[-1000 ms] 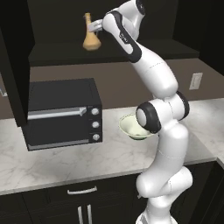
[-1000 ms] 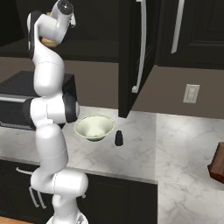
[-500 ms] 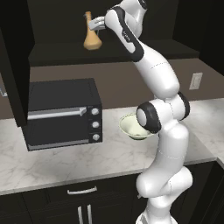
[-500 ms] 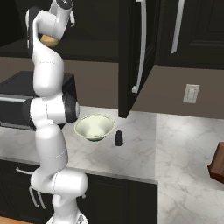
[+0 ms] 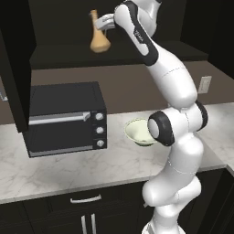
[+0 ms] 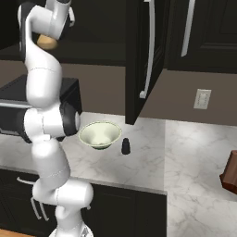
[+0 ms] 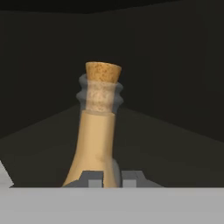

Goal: Retrieve the bottle and the shaker from the cabinet and place them next to the mixing bowl on the counter. Then add garlic from the fridge to the mixing bowl.

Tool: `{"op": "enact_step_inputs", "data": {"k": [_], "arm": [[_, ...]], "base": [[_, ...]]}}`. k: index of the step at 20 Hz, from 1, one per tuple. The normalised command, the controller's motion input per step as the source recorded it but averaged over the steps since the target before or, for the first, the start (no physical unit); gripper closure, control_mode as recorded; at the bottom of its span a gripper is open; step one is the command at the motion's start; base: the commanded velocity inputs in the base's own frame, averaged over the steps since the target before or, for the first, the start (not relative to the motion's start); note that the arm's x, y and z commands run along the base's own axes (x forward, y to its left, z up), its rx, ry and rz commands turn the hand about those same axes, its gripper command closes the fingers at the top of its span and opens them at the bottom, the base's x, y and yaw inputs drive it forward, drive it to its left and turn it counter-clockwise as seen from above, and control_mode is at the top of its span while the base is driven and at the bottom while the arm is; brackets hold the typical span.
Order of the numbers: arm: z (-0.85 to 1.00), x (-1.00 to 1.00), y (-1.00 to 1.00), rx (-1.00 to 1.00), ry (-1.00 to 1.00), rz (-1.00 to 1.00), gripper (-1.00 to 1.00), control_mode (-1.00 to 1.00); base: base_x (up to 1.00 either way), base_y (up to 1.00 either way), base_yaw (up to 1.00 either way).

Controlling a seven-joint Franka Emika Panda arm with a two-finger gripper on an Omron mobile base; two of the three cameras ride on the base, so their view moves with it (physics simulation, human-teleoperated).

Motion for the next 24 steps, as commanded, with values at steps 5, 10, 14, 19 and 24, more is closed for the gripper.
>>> {"op": "enact_step_inputs", "data": {"k": [5,10,14,19,24], "arm": [[-0.33,-0.39,0.00,0.00,-0.14,0.00,1.00,-1.00],[-0.11,-0.65,-0.02,0.03,-0.16,0.00,1.00,-1.00],[0.00,-0.97,-0.17,0.04,-0.14,0.00,1.00,-1.00],[-0.01,-1.00,-0.25,0.04,-0.11,0.00,1.00,-1.00],[-0.09,-0.99,-0.36,0.04,-0.07,0.00,1.00,-1.00]], "base": [[0.00,0.00,0.00],[0.00,0.00,0.00],[0.00,0.00,0.00],[0.00,0.00,0.00],[0.00,0.00,0.00]]}}
